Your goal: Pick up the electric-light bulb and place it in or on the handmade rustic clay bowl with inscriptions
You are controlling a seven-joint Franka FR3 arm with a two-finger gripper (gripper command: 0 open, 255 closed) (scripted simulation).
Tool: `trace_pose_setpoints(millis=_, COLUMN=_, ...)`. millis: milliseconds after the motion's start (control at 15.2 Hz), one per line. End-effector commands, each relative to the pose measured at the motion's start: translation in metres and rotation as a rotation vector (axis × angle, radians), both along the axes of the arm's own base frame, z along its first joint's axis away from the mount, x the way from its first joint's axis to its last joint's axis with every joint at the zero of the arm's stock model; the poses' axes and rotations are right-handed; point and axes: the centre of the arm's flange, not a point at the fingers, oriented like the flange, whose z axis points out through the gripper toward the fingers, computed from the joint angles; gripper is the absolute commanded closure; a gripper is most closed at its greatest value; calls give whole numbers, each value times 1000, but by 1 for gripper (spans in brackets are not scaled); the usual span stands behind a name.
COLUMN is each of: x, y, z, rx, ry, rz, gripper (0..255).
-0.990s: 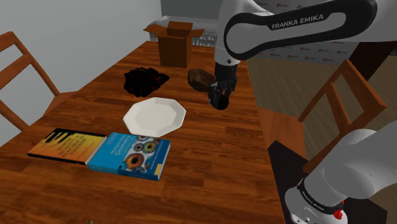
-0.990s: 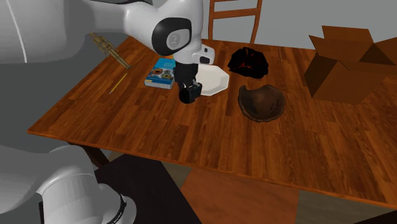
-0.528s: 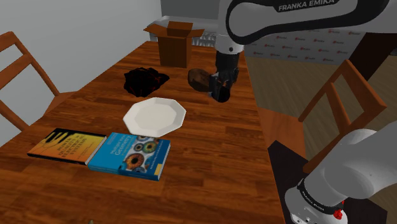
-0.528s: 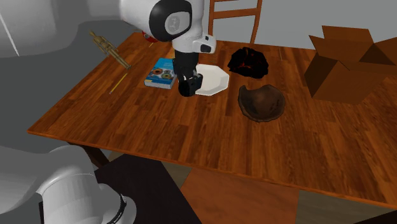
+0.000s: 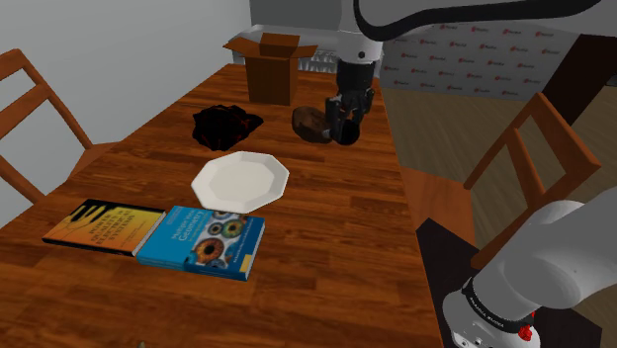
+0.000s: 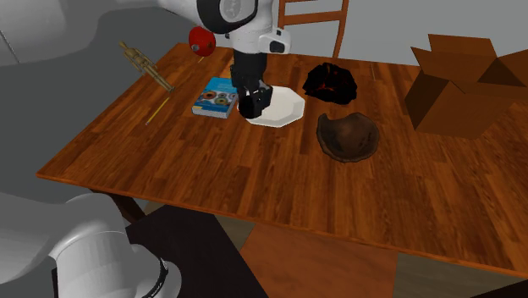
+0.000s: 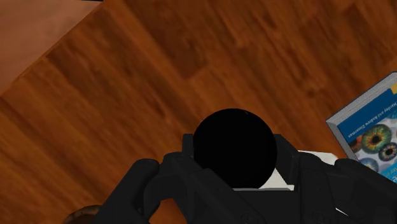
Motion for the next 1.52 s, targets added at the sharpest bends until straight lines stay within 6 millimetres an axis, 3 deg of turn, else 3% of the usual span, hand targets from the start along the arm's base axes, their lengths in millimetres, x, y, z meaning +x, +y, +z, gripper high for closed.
trace_pose_setpoints(millis=0, x=17, y=-10, z=3, rx=0, ry=0, rz=0, gripper=255)
trace_pose_setpoints(millis=1386, x=251, y=-163, z=12, rx=0, ry=0, rz=0, gripper=255)
trace_pose_setpoints(millis=1452, x=251, y=-163, z=7, rx=0, ry=0, rz=0, gripper=255)
